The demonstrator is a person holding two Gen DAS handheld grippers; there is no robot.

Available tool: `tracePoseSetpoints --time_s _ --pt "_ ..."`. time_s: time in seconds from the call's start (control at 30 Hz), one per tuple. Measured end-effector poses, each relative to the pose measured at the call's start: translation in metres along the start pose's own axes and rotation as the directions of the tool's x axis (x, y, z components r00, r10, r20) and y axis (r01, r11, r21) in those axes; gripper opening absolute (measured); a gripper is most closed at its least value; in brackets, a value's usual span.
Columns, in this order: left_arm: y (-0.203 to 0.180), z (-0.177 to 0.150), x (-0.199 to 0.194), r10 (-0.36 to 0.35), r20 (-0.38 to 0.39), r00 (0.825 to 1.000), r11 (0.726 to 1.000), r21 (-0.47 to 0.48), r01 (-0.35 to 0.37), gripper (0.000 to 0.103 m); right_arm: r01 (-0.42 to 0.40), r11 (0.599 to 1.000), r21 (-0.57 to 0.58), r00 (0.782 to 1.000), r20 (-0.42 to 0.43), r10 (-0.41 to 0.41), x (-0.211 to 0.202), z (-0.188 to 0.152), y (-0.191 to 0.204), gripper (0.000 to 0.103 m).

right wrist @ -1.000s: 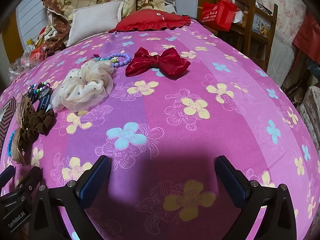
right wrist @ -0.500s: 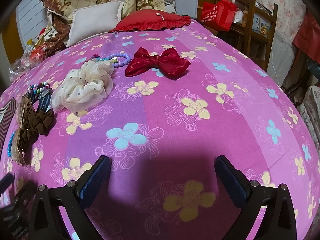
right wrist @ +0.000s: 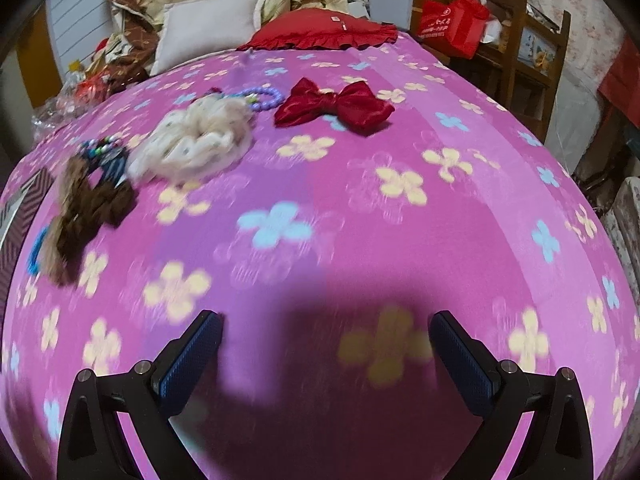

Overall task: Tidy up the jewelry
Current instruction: 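Move the left tool toward the blue bead bracelet on the bedcover, then grasp the blue bead bracelet with the left tool while the right tool reaches the brown ribbon bow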

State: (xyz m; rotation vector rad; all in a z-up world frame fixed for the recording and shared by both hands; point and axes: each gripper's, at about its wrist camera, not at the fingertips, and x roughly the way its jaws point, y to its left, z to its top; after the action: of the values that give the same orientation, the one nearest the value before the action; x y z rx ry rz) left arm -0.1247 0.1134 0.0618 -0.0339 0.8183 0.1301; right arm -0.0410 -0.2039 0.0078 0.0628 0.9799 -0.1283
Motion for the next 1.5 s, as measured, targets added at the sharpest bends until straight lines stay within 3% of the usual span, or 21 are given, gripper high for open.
tracePoseSetpoints --time_s 0.1,0.13,0.27,0.47,0.7,0.87,1.0,1.2,1.3,1.4,1.43,1.5 --pt "0.014 -0.005 -0.002 0.020 -0.006 1.000 1.000 -0.008 -0.020 0.094 0.015 1.000 0.002 1.000 0.004 -0.015 -0.010 -0.015 0.005 0.101" --pt "0.018 -0.007 -0.002 0.019 -0.011 1.000 1.000 -0.013 -0.019 0.094 0.030 1.000 0.001 0.999 0.013 -0.030 -0.015 -0.019 0.007 0.096" --pt "0.031 -0.010 -0.004 0.013 -0.010 1.000 1.000 -0.028 -0.013 0.094 0.100 0.994 -0.044 0.988 0.121 -0.094 -0.041 -0.031 0.022 0.092" --pt "0.034 -0.004 0.003 -0.045 -0.066 0.997 0.999 -0.008 0.045 0.069 -0.041 0.999 -0.018 0.984 0.171 0.044 -0.064 -0.023 0.034 0.090" --pt "0.029 0.006 0.002 -0.091 -0.056 0.994 0.996 0.021 0.092 0.068 -0.070 0.997 -0.044 0.976 0.206 0.078 -0.065 -0.018 0.055 0.090" --pt "0.017 0.030 0.016 -0.110 -0.070 0.992 0.993 0.040 0.113 0.068 -0.080 0.995 -0.058 0.941 0.324 0.094 -0.064 -0.001 0.063 0.088" --pt "0.008 0.062 0.046 -0.144 -0.113 0.983 0.989 0.001 0.145 0.068 -0.110 0.992 -0.057 0.940 0.320 0.123 -0.051 0.014 0.066 0.088" --pt "-0.014 0.092 0.094 -0.171 -0.164 0.971 0.984 0.013 0.176 0.068 -0.202 0.976 -0.075 0.933 0.287 0.215 -0.036 0.008 0.056 0.088" --pt "-0.020 0.098 0.123 -0.166 -0.200 0.966 0.984 0.022 0.174 0.057 -0.258 0.962 -0.085 0.923 0.273 0.272 -0.033 0.007 0.055 0.088" --pt "-0.016 0.099 0.152 -0.197 -0.266 0.944 0.980 -0.018 0.199 0.042 -0.285 0.954 -0.094 0.921 0.250 0.300 -0.029 0.005 0.058 0.088" --pt "-0.014 0.099 0.156 -0.207 -0.277 0.938 0.978 -0.027 0.207 0.040 -0.291 0.952 -0.097 0.919 0.247 0.306 -0.029 0.005 0.059 0.088" --pt "-0.013 0.101 0.156 -0.212 -0.255 0.944 0.977 -0.021 0.214 0.040 -0.297 0.950 -0.100 0.917 0.246 0.313 -0.029 0.005 0.060 0.088"
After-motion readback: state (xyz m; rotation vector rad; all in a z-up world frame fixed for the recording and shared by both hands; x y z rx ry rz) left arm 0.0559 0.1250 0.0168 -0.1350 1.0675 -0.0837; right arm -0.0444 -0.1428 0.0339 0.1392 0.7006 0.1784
